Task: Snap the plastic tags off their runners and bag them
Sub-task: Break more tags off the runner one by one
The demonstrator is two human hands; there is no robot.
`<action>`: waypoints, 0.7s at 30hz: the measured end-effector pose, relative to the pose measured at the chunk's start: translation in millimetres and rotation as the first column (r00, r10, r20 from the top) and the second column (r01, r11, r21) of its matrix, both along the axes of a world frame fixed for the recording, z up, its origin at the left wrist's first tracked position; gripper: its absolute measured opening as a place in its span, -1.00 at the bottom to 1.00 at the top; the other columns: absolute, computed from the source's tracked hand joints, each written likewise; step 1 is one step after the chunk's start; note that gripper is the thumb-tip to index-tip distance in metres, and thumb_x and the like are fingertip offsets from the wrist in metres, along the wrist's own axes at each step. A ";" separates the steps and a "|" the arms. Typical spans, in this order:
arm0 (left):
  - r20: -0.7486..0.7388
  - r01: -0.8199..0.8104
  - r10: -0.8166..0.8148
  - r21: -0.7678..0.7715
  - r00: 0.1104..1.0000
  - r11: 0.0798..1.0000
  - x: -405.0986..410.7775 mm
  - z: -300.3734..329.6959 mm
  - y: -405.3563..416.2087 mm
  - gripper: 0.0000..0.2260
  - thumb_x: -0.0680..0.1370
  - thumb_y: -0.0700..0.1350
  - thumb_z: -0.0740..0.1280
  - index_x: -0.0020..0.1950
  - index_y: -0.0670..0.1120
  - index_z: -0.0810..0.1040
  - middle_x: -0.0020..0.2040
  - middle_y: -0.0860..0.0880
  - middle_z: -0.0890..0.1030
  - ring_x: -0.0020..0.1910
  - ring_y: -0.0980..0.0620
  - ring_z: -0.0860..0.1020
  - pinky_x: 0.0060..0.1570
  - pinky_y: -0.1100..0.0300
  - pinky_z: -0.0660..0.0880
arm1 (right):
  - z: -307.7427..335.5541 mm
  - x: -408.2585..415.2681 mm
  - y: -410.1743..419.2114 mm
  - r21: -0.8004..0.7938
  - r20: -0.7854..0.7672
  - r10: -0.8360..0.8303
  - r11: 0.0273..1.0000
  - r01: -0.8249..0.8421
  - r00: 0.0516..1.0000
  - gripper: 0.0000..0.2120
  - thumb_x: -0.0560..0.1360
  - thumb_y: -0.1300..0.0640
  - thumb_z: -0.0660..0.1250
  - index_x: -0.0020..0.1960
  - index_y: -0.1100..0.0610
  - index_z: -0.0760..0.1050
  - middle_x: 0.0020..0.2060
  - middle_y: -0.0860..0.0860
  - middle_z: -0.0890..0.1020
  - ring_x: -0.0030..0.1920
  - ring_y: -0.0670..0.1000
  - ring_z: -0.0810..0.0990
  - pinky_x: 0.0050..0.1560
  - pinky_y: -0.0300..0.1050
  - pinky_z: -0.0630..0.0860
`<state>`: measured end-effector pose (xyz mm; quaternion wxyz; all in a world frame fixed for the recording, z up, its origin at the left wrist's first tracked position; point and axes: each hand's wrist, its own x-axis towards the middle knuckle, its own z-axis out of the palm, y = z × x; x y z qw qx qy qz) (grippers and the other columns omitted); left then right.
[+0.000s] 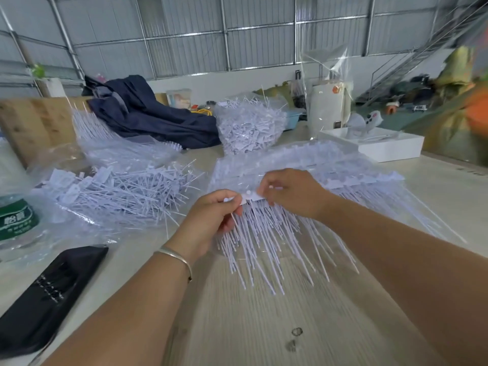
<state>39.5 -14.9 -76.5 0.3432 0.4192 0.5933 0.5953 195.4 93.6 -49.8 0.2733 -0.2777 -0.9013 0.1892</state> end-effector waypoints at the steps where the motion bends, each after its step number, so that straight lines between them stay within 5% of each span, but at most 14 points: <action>1: 0.030 0.013 -0.013 -0.007 0.999 1.000 0.5 0.1 -0.7 -0.85 0.59 -0.21 0.32 -0.15 -0.09 0.61 -0.37 0.03 0.56 -0.55 0.15 0.39 -0.55 0.36 0.33 | -2.7 -0.7 1.2 -0.015 0.005 -0.014 1.000 0.014 1.000 -0.77 0.55 -0.06 0.31 -0.15 0.06 0.58 -0.21 -0.05 0.61 -0.08 -0.04 0.59 0.17 -0.05 0.39; 5: 0.002 0.022 -0.022 -0.018 1.000 1.000 3.6 -2.1 -2.0 -0.85 0.54 -0.21 0.39 -0.24 -0.10 0.59 -0.41 -0.02 0.53 -0.53 0.15 0.45 -0.54 0.34 0.39 | -21.9 5.2 4.6 -0.094 -0.199 -0.061 0.995 0.043 0.978 -0.71 0.48 -0.07 0.40 -0.29 0.11 0.53 -0.41 -0.09 0.50 -0.31 -0.12 0.47 -0.07 -0.17 0.42; 9: 0.059 0.112 -0.116 0.067 0.992 0.992 6.8 -0.3 -3.9 -0.86 0.46 -0.14 0.47 -0.30 -0.09 0.62 -0.44 0.00 0.54 -0.50 0.15 0.48 -0.52 0.36 0.38 | -30.7 21.6 10.1 -0.182 -0.331 -0.035 0.983 -0.027 0.943 -0.57 0.45 -0.10 0.43 -0.30 0.25 0.43 -0.48 -0.07 0.32 -0.44 -0.12 0.28 -0.35 -0.27 0.23; 15: 0.303 0.159 -0.198 0.146 0.932 0.976 10.5 2.0 -3.4 -0.92 0.36 -0.15 0.47 -0.33 -0.09 0.63 -0.37 0.01 0.53 -0.52 0.19 0.41 -0.54 0.40 0.35 | -24.6 24.8 7.7 -0.260 -0.423 0.028 0.954 -0.151 0.906 -0.39 0.38 -0.20 0.41 -0.24 0.41 0.41 -0.51 -0.05 0.26 -0.47 -0.10 0.24 -0.43 -0.38 0.22; 21: 0.455 0.161 -0.234 0.194 0.859 0.968 14.4 4.4 -1.6 -0.92 0.38 -0.21 0.41 -0.25 -0.12 0.52 -0.39 0.04 0.45 -0.57 0.20 0.26 -0.62 0.41 0.20 | -20.9 20.6 -0.3 -0.251 -0.396 0.051 0.955 -0.161 0.917 -0.44 0.49 -0.11 0.38 -0.22 0.41 0.34 -0.45 -0.03 0.25 -0.44 -0.11 0.23 -0.40 -0.38 0.22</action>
